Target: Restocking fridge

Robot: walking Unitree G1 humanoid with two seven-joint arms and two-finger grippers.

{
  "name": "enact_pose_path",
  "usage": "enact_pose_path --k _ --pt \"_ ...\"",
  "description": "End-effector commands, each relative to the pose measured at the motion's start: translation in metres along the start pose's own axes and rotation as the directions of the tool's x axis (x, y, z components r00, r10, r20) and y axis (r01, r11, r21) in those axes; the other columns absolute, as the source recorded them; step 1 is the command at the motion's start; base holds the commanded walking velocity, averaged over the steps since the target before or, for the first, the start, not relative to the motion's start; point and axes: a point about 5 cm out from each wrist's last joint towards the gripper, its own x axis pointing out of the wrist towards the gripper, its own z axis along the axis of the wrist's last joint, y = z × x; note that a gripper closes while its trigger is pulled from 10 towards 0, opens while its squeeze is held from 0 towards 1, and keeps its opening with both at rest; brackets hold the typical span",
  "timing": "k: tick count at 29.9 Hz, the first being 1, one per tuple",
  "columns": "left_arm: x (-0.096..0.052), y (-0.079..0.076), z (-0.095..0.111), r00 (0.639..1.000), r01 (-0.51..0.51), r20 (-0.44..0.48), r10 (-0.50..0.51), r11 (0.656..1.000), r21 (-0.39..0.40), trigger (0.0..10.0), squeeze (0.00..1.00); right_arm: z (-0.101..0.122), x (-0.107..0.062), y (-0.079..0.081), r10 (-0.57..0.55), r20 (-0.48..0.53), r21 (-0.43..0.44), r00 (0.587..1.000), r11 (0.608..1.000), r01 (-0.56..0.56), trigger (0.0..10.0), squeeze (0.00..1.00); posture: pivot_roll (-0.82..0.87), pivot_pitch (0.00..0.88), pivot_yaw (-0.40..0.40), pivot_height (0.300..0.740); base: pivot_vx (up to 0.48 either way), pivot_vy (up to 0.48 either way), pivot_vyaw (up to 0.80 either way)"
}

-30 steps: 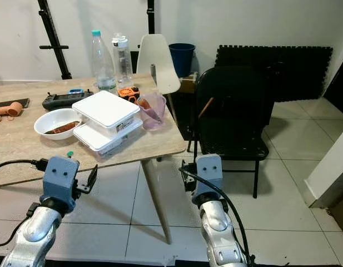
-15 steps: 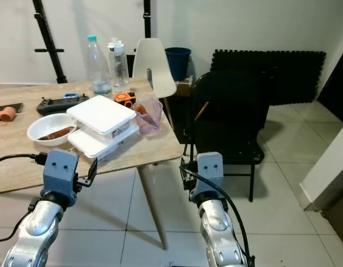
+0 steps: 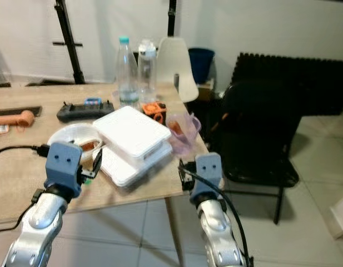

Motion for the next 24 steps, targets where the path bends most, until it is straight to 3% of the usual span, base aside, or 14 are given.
enact_pose_path --k 1,6,10,14,21,24 --pt "-0.004 -0.003 0.002 0.999 0.037 0.008 -0.037 0.999 0.002 10.0 0.00 -0.001 -0.001 -0.002 -0.011 -0.009 0.008 1.000 1.000 0.011 10.0 0.00 -0.06 0.078 0.012 0.736 0.000 0.000 0.00" --pt "-0.013 -0.015 0.004 0.989 0.145 0.005 -0.145 0.989 0.023 10.0 0.00 -0.003 -0.001 -0.003 -0.018 -0.021 0.005 1.000 1.000 0.018 10.0 0.00 -0.06 0.079 0.012 0.736 0.000 0.000 0.00" --pt "-0.015 -0.018 0.004 0.984 0.176 0.006 -0.176 0.984 0.039 10.0 0.00 -0.004 -0.002 -0.003 -0.020 -0.024 0.006 1.000 1.000 0.020 10.0 0.00 -0.06 0.079 0.012 0.736 0.000 0.000 0.00" --pt "-0.018 -0.023 0.009 0.969 0.242 0.018 -0.245 0.965 0.105 10.0 0.00 -0.006 -0.002 -0.004 -0.024 -0.033 0.011 0.999 1.000 0.024 10.0 0.00 -0.06 0.080 0.014 0.736 0.000 0.000 0.00" --pt "-0.012 -0.004 0.010 0.971 0.231 0.016 -0.239 0.951 0.205 10.0 0.00 -0.006 -0.003 -0.004 -0.028 -0.037 0.012 0.999 1.000 0.028 10.0 0.00 -0.06 0.084 0.016 0.736 0.000 0.000 0.00" --pt "-0.008 0.014 0.009 0.968 0.232 0.009 -0.250 0.910 0.343 10.0 0.00 -0.005 -0.002 -0.011 -0.045 -0.035 0.002 0.998 0.999 0.045 10.0 0.00 -0.06 0.087 0.015 0.736 0.000 0.000 0.00"
